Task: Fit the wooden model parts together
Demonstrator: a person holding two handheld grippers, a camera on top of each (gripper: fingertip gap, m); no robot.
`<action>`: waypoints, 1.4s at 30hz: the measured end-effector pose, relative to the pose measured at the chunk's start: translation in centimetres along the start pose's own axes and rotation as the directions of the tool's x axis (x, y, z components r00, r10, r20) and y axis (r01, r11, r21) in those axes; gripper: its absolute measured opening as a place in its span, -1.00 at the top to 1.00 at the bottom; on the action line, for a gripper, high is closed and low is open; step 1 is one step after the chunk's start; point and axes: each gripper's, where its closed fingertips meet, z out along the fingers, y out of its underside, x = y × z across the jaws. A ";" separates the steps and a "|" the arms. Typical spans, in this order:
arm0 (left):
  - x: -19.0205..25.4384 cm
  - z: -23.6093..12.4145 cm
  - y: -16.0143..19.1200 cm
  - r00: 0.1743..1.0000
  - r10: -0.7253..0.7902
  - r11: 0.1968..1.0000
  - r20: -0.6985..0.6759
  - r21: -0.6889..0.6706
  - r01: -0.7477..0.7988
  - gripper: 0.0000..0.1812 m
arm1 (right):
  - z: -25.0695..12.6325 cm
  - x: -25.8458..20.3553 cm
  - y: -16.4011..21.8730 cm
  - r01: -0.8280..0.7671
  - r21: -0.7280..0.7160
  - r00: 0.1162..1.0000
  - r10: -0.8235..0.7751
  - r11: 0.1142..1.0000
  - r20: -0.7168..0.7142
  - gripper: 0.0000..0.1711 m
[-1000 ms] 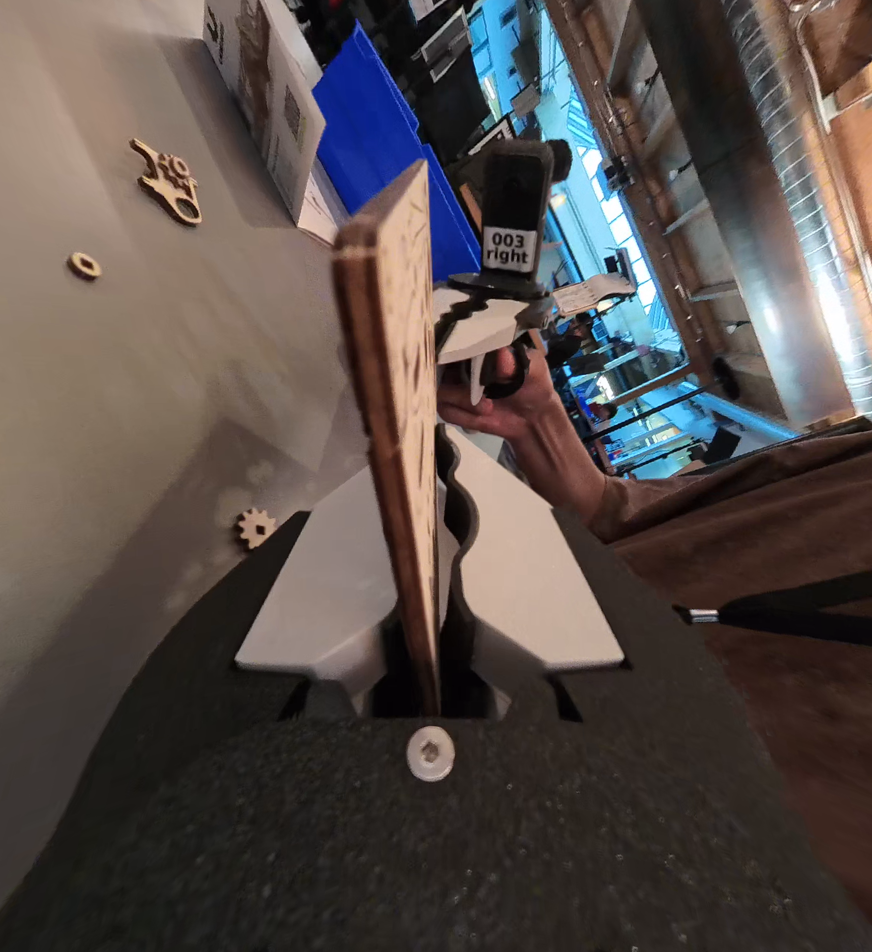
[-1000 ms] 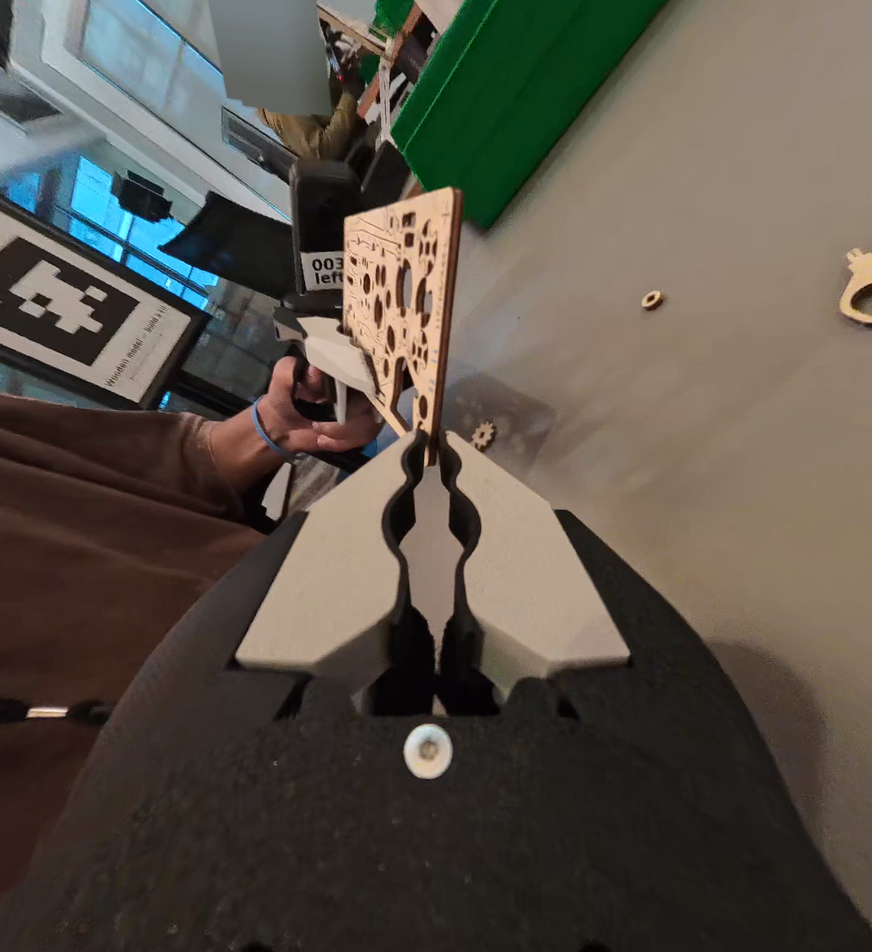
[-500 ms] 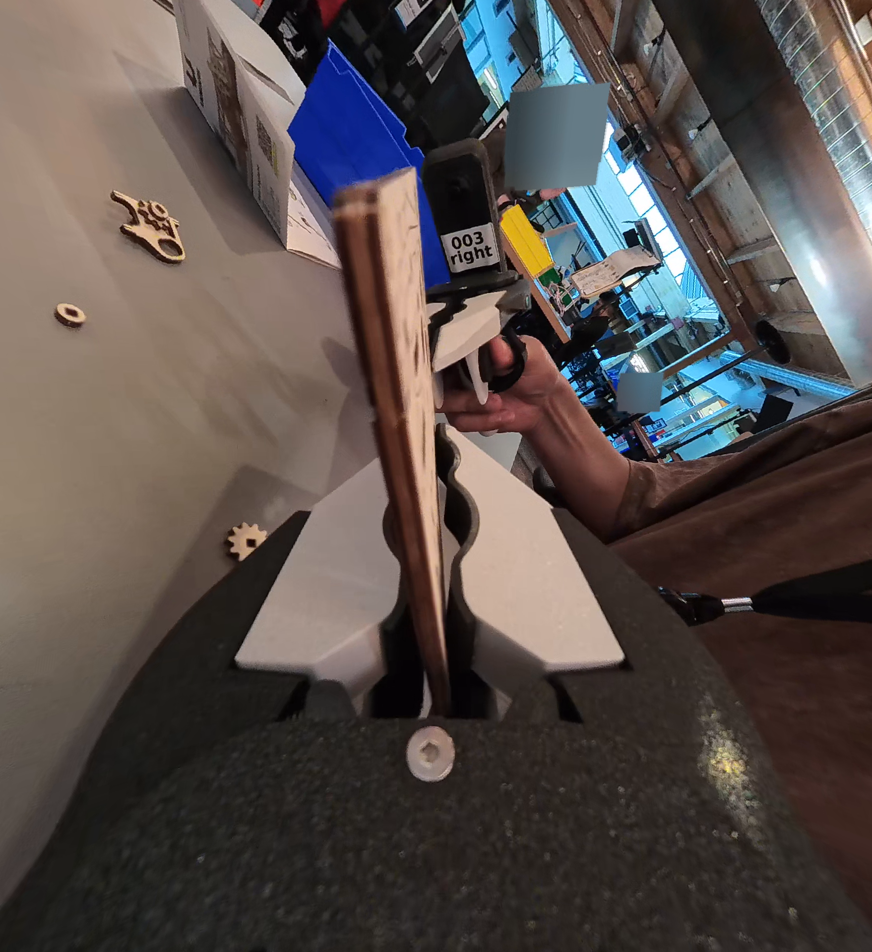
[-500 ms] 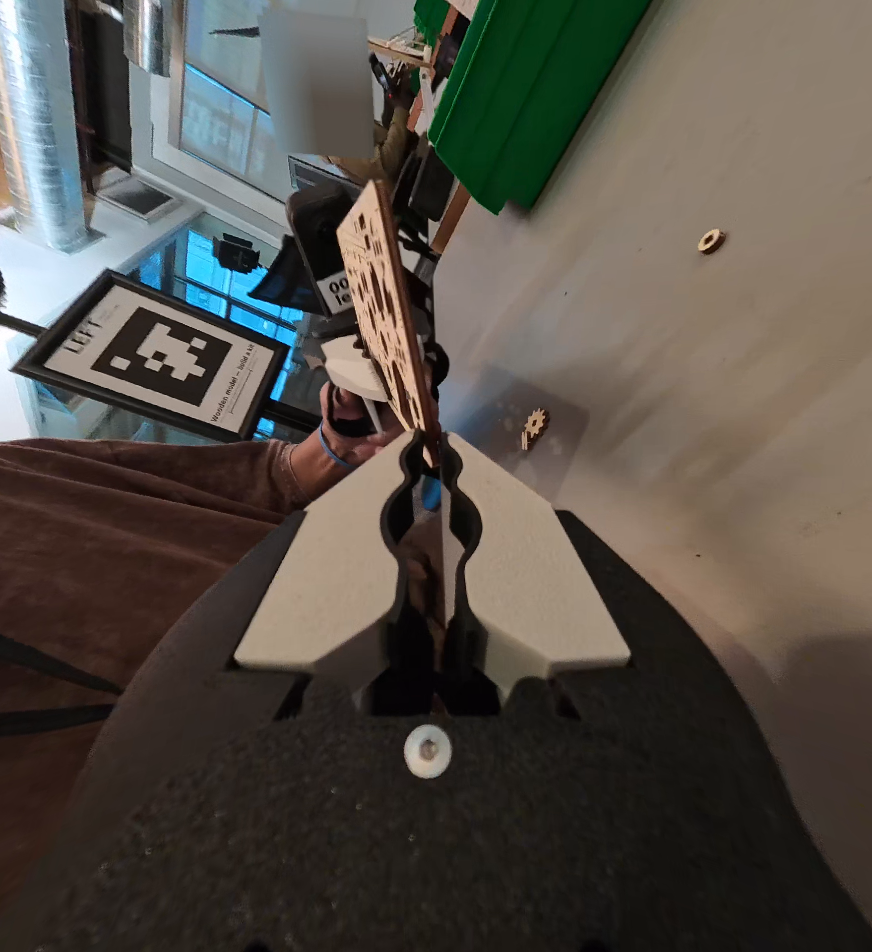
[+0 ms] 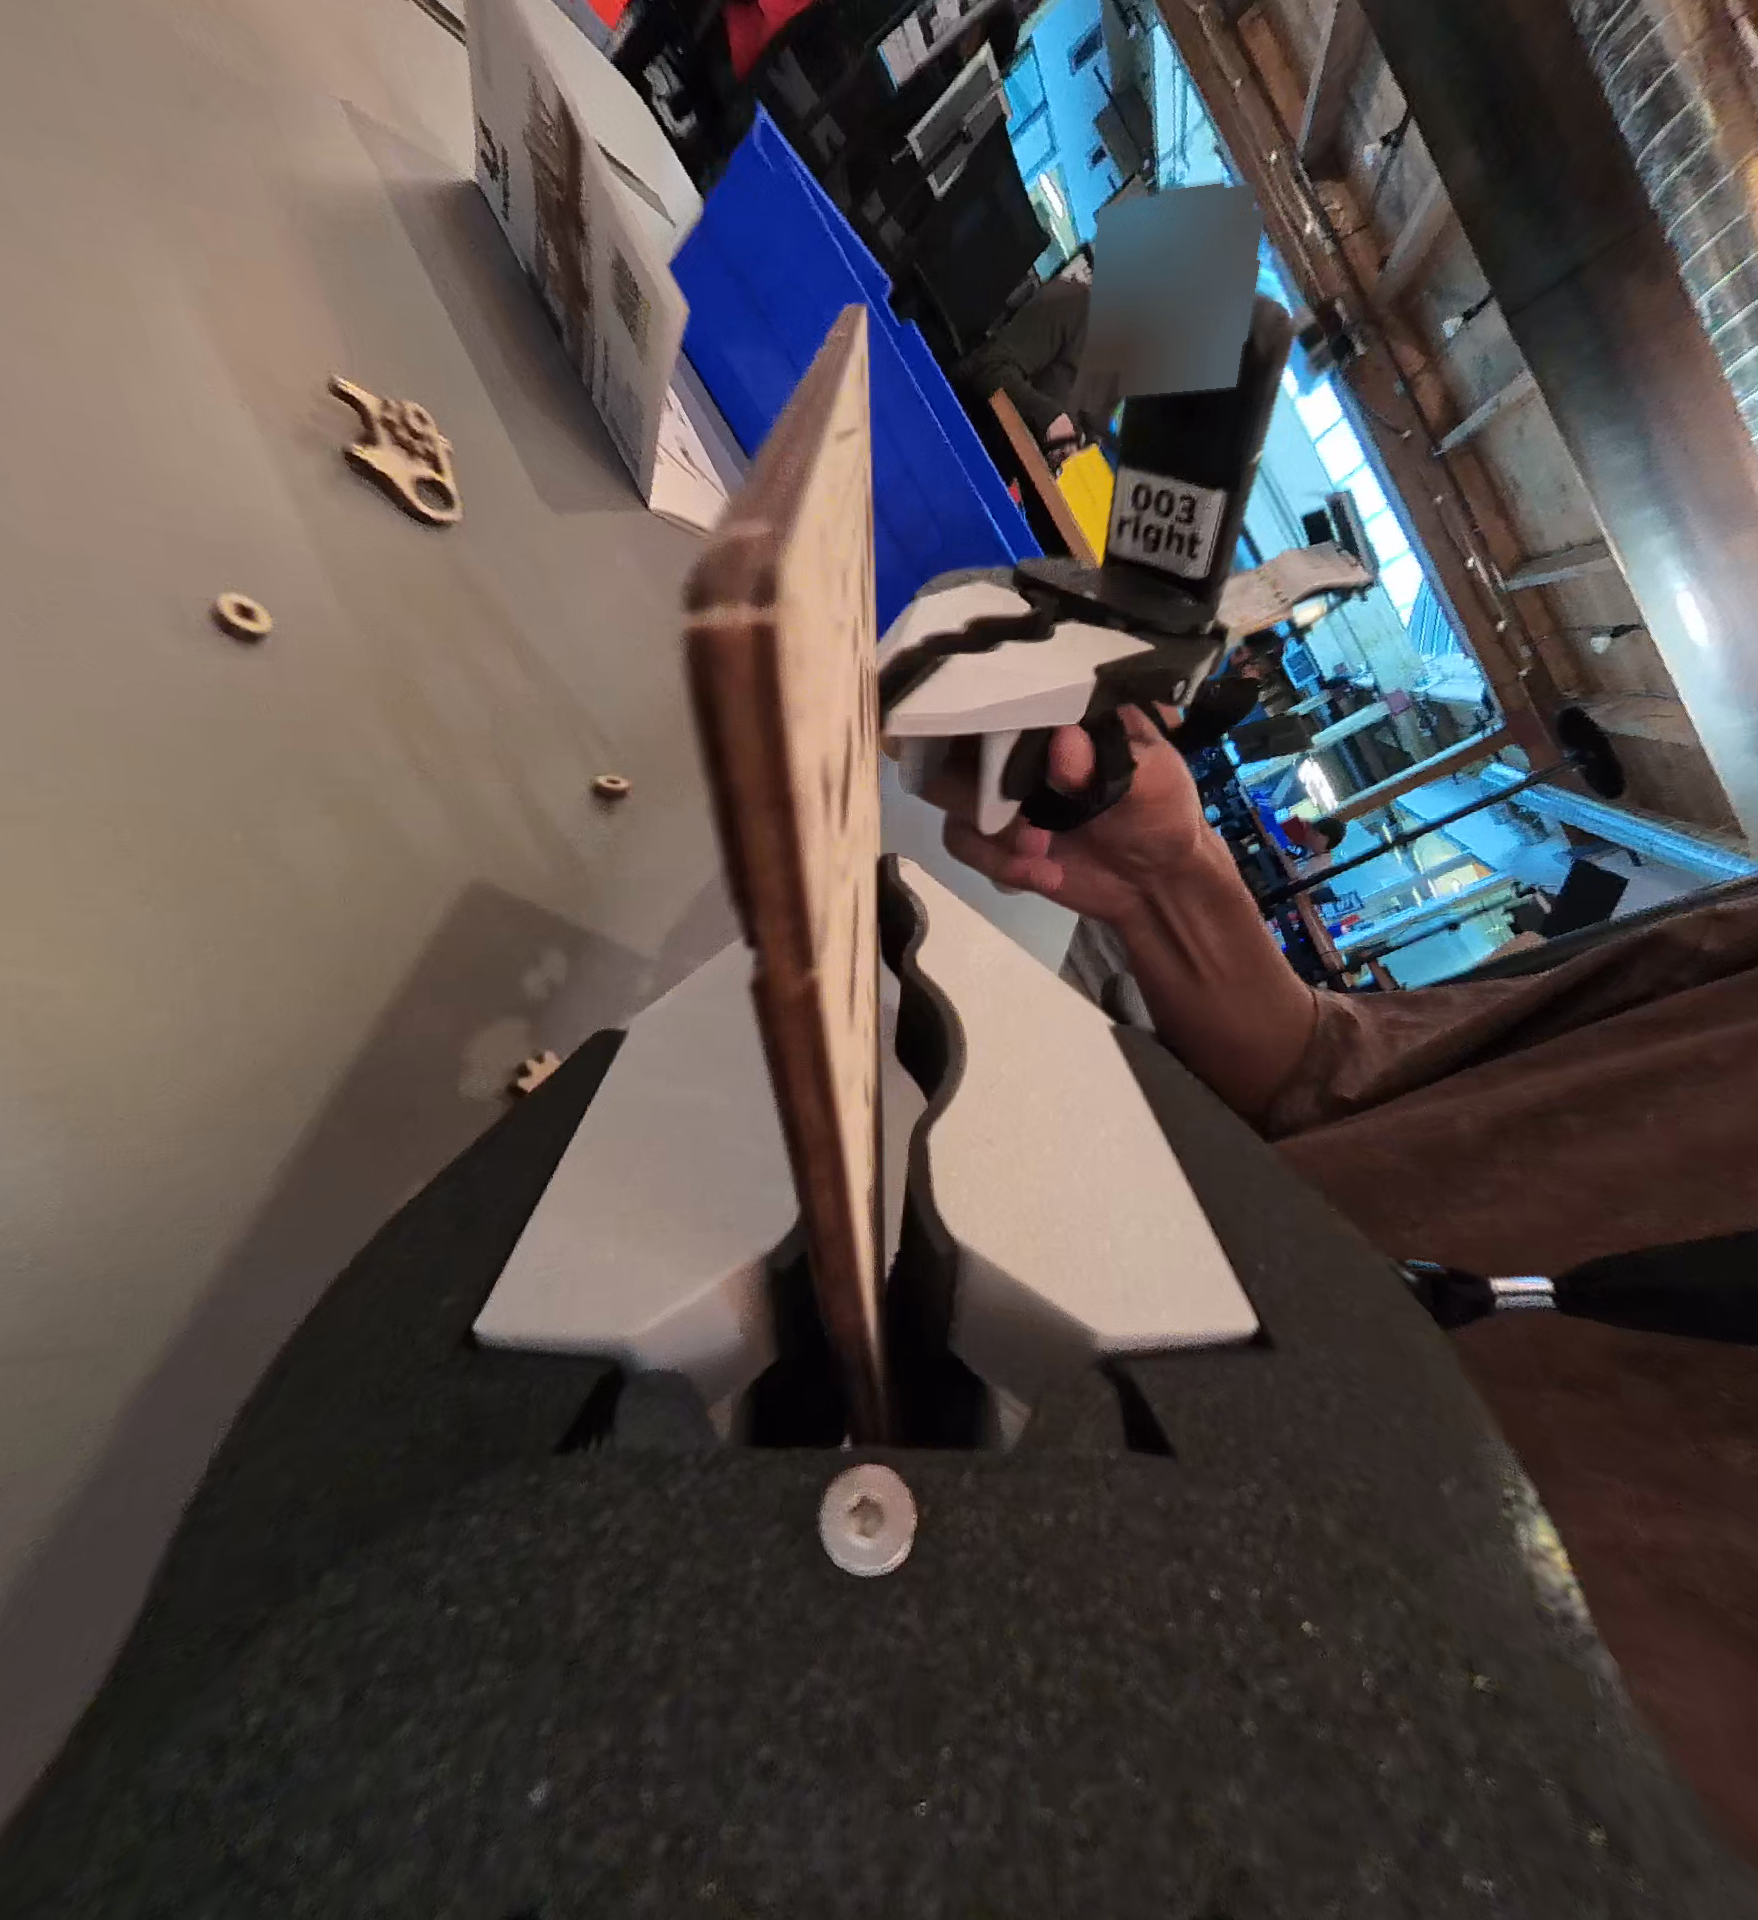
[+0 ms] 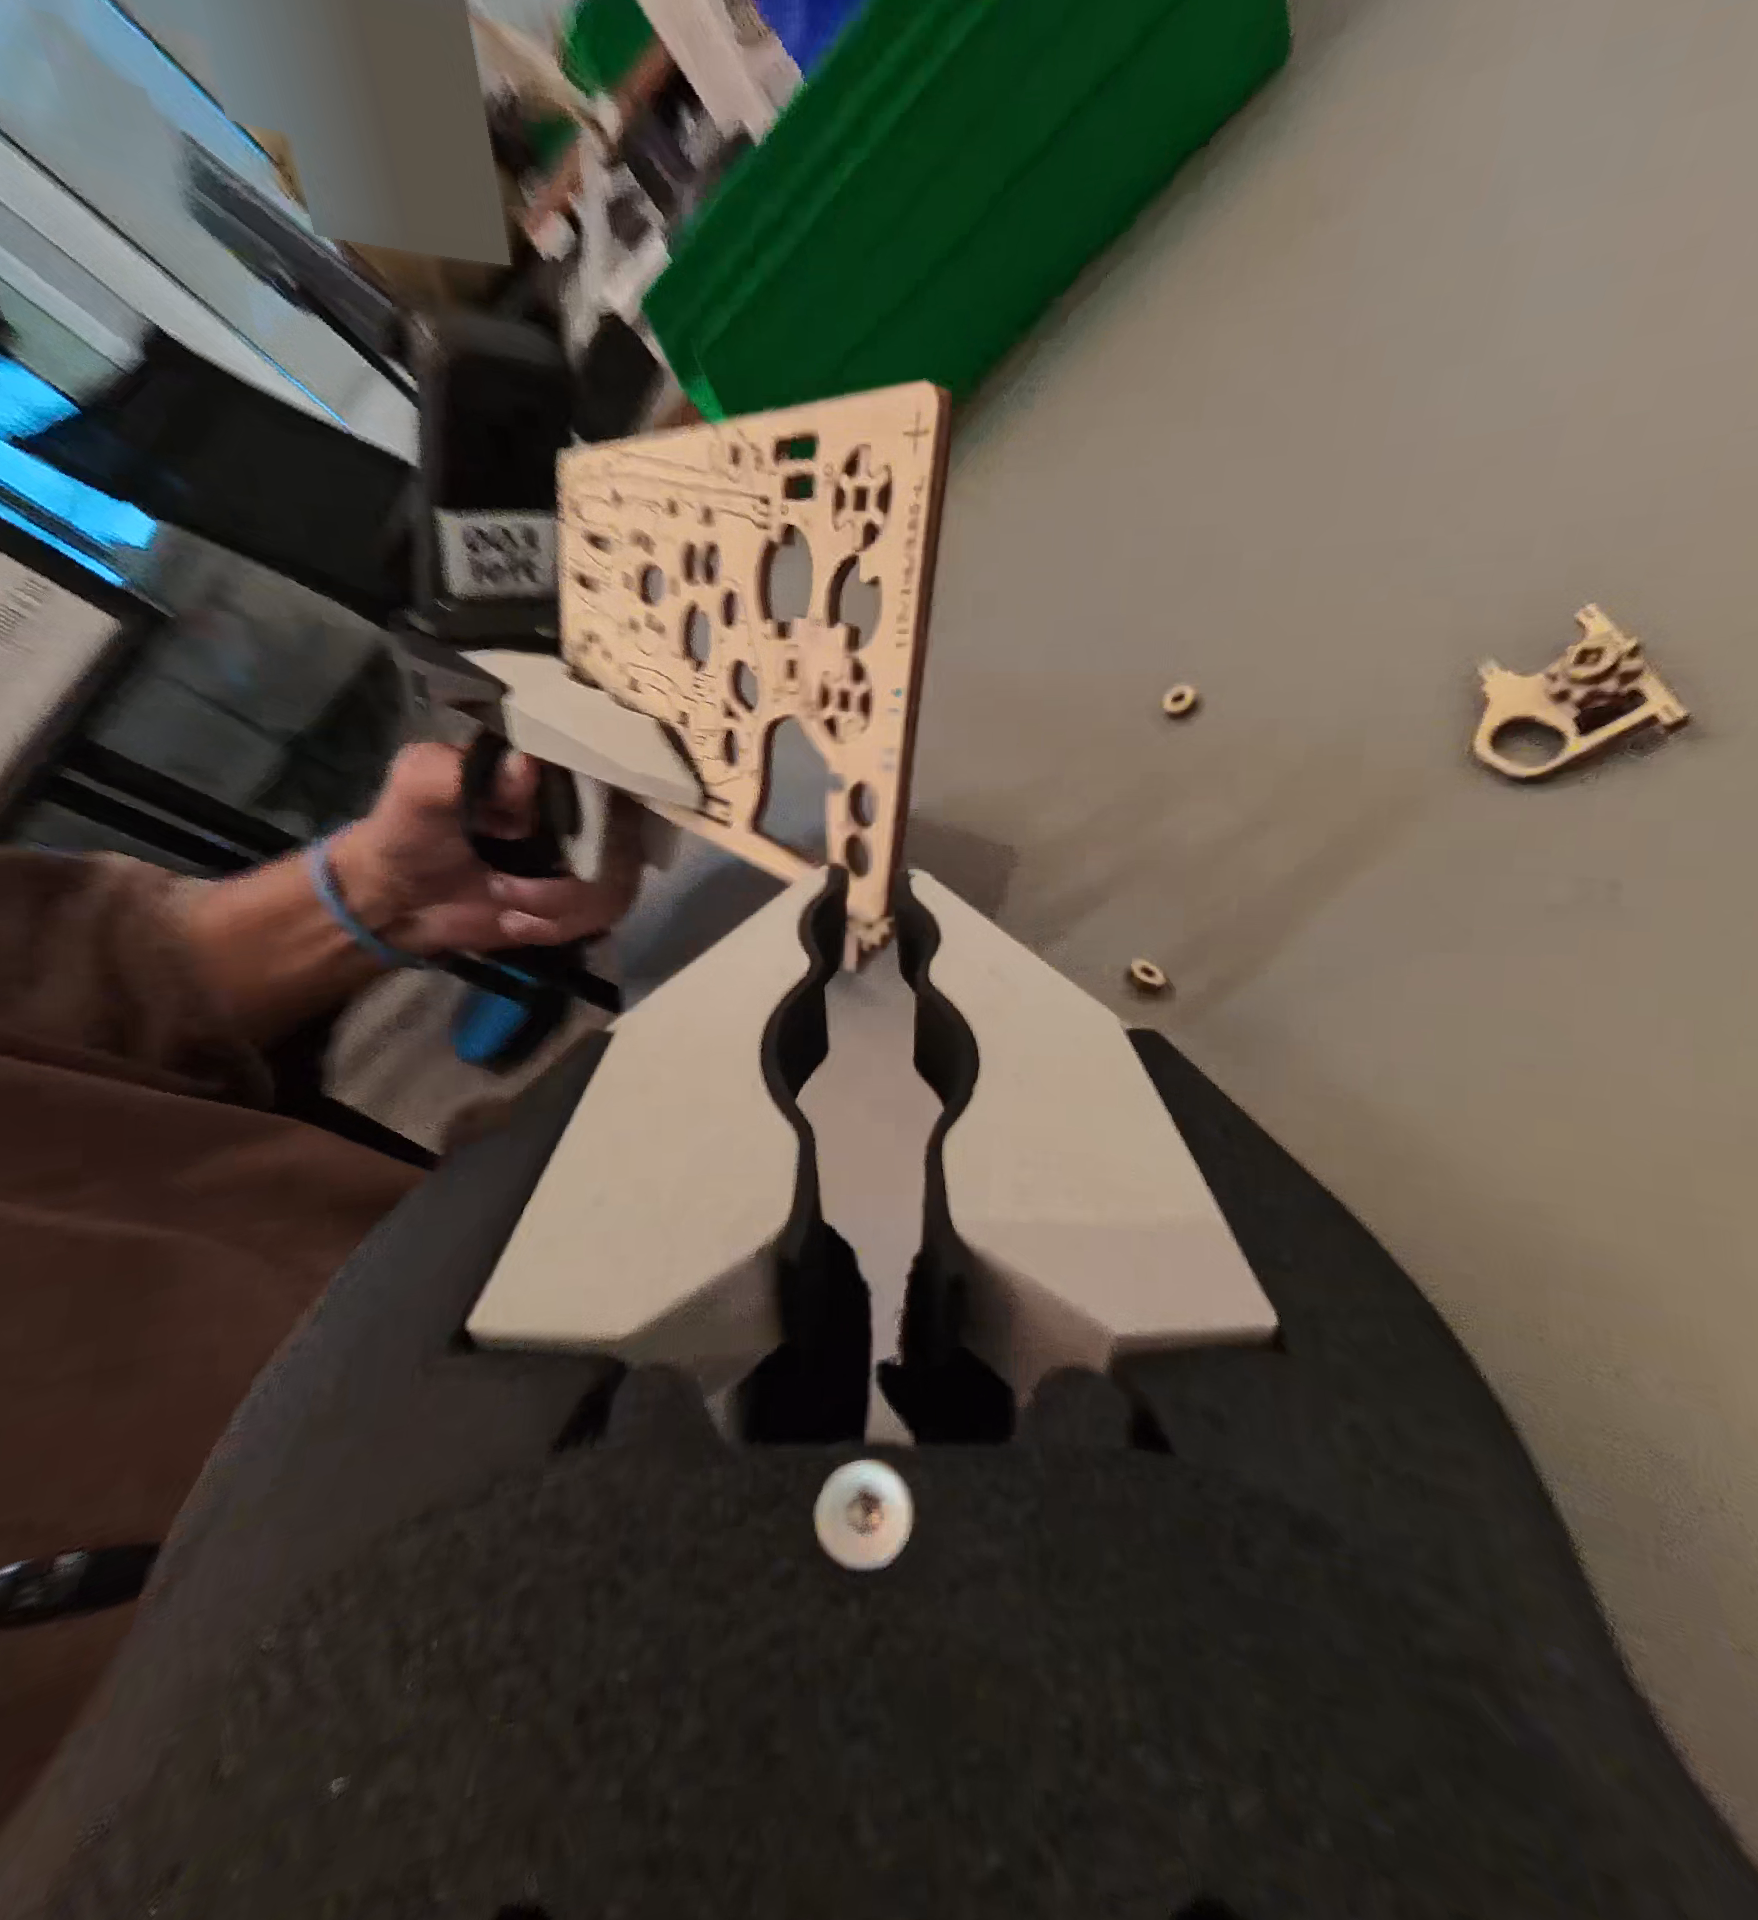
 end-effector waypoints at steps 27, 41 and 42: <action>-6.8 -7.9 -8.1 0.968 -0.006 0.568 0.251 -0.796 0.210 0.96 | -4.5 4.9 2.9 0.213 -0.120 0.915 -0.241 0.970 -0.323 0.86; -15.3 -9.5 -16.3 0.963 0.220 -0.383 0.155 -0.895 0.231 0.97 | -4.4 5.4 3.4 0.232 -0.147 0.906 -0.269 0.962 -0.326 0.87; -15.9 -8.9 -16.8 0.965 0.218 -0.377 0.147 -0.899 0.222 0.97 | -4.5 5.5 3.4 0.226 -0.148 0.907 -0.263 0.963 -0.328 0.87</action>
